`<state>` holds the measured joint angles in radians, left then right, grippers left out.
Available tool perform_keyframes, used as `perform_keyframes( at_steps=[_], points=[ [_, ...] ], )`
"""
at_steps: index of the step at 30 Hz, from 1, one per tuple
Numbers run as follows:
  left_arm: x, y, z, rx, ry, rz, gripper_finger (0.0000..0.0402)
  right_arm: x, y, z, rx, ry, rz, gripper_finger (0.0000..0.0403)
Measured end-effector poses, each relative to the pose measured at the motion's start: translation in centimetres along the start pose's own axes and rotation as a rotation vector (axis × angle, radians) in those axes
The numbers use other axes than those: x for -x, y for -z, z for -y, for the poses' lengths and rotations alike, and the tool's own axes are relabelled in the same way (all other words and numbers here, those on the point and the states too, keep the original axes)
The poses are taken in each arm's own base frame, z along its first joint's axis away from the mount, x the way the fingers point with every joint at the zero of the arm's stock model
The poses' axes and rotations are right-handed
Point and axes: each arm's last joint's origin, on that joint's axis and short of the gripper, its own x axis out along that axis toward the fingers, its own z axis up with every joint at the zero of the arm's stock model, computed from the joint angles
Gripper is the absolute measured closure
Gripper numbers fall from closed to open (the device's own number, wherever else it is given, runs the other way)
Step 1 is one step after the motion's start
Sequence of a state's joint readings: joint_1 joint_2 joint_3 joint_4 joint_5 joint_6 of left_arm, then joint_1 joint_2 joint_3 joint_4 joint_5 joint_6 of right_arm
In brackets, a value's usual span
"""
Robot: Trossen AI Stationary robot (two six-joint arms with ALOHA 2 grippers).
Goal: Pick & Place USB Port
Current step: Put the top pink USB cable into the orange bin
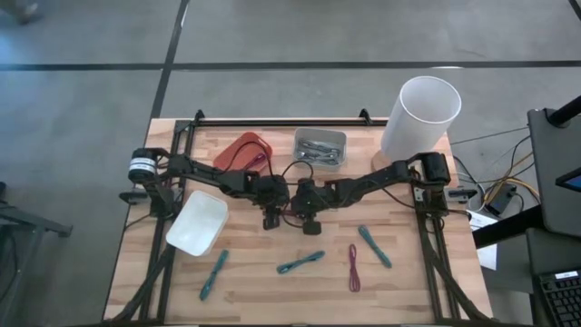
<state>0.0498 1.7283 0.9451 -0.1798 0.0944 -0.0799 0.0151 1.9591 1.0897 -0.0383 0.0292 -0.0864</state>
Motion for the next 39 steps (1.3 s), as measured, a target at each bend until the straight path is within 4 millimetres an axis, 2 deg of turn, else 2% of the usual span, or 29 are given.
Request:
perform_keyframes(
  at_steps=[16, 24, 39],
  points=[
    [0.00, 0.14, 0.01, 0.002, 0.004, -0.014, 0.0390, 0.00, -0.24, 0.02, 0.003, 0.003, 0.024, 0.0380],
    [0.01, 0.16, 0.01, 0.004, 0.003, -0.015, 0.0394, 0.00, -0.26, 0.02, -0.006, 0.003, 0.027, 0.0372],
    [0.25, 0.21, -0.02, 0.037, -0.016, -0.021, 0.0399, 0.33, -0.51, -0.10, -0.011, 0.001, 0.039, 0.0274]
  ],
)
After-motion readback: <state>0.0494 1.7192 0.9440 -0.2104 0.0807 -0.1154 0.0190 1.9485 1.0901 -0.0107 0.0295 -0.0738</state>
